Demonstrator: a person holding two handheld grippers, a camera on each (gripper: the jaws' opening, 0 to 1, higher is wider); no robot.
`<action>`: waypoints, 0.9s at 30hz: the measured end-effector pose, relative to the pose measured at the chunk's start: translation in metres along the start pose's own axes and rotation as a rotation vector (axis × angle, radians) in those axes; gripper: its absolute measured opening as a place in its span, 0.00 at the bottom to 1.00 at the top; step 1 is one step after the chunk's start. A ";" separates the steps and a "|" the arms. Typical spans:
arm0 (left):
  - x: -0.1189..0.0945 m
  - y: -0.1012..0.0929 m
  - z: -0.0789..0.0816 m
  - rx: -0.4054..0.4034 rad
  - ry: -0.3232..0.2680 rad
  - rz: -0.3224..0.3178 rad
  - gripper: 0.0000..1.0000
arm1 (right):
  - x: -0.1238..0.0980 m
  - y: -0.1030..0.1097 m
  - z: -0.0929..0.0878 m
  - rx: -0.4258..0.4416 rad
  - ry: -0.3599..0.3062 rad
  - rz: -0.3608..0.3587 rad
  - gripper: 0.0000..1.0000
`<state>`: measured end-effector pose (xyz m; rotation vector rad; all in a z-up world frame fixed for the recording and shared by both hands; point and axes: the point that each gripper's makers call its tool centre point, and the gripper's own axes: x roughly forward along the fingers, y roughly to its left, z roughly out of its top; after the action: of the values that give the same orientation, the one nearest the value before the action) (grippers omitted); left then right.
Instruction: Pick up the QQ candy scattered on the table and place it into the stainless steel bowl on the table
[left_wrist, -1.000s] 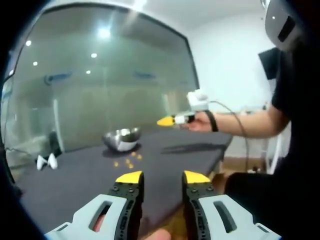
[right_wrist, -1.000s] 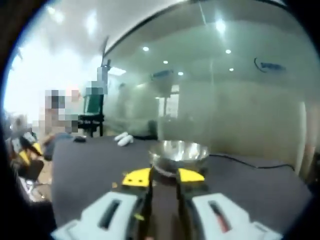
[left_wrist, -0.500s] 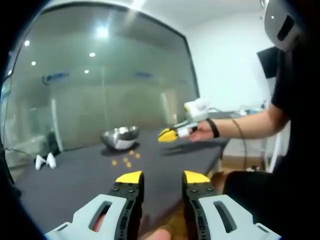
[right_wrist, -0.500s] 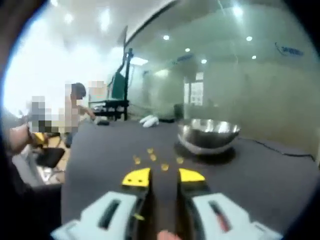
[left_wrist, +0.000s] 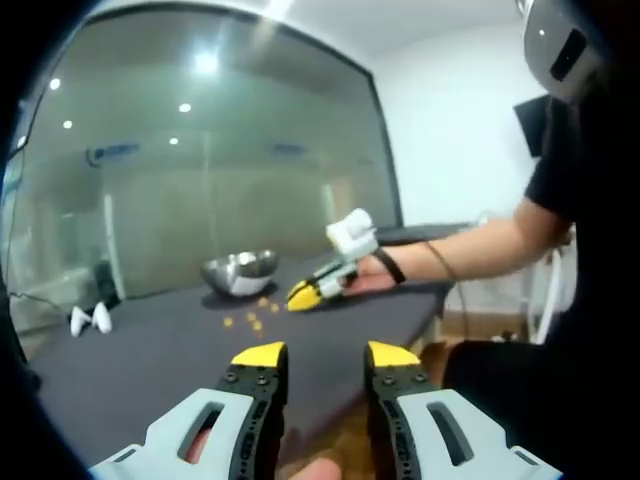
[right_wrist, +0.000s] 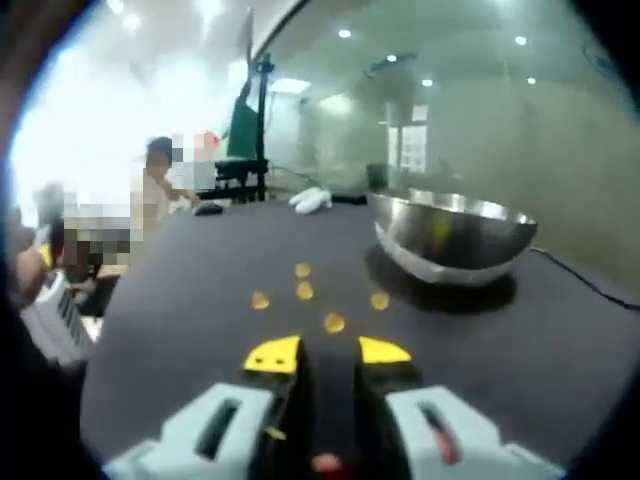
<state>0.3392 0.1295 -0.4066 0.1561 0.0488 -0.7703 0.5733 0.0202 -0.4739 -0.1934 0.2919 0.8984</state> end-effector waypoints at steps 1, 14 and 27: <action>0.000 0.001 0.000 -0.001 -0.002 0.002 0.32 | 0.004 0.002 -0.001 -0.006 0.011 0.007 0.21; -0.010 0.010 0.003 -0.001 0.000 0.037 0.32 | 0.032 -0.001 0.005 -0.014 0.007 0.027 0.09; -0.007 0.009 0.002 0.001 0.000 0.034 0.32 | 0.003 -0.013 0.035 -0.017 -0.116 -0.122 0.09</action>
<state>0.3408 0.1406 -0.4026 0.1572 0.0461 -0.7365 0.5912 0.0250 -0.4412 -0.1726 0.1627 0.7887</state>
